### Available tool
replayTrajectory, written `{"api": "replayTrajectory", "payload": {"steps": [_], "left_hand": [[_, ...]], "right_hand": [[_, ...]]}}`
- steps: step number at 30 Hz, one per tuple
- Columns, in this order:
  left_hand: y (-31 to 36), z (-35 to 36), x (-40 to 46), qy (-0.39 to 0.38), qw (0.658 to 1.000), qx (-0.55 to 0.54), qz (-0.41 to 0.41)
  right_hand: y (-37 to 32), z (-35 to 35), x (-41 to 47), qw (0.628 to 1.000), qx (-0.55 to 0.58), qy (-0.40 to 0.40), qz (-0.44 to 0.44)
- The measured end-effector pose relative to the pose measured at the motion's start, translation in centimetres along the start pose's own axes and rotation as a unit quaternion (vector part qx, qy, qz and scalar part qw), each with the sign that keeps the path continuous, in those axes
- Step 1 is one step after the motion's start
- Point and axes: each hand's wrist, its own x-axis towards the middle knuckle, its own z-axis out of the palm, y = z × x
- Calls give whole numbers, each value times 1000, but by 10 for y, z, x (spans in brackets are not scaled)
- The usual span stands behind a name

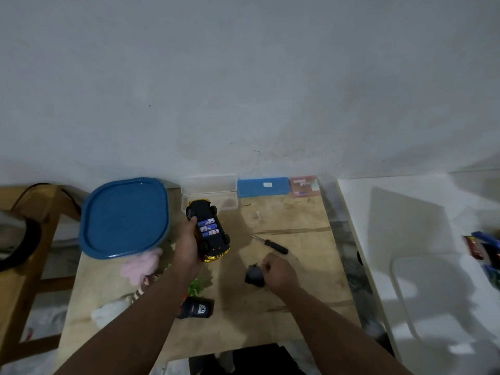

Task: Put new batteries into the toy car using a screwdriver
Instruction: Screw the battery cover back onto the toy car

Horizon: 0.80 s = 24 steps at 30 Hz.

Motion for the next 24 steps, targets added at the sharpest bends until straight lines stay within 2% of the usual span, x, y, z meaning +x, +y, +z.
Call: {"api": "replayTrajectory", "payload": {"steps": [5,9,12,14,16,18,24], "left_hand": [[3,-23,-22,-14,1000,1,0],[13,-40,-51,-56,998,11,-7],[24,-53,-69,-78,996,24,-35],[30,-60,-79,-106,993,44,-37],[37,-60,-93,-139,988,66,-28],[42,-59,-106,-172,982,77,-21],[49,-51,-131,-222,967,122,12]], "right_hand": [[2,11,-24,1000,26,6,5],[-6,14,-44,999,43,-4,-3],[-30,-6,-58,992,121,26,-9],[-58,-34,-70,971,224,74,-23],[-89,-66,-84,943,307,119,-52],[-121,-96,-99,927,338,137,-85],[-188,-129,-140,918,315,115,-212]]}}
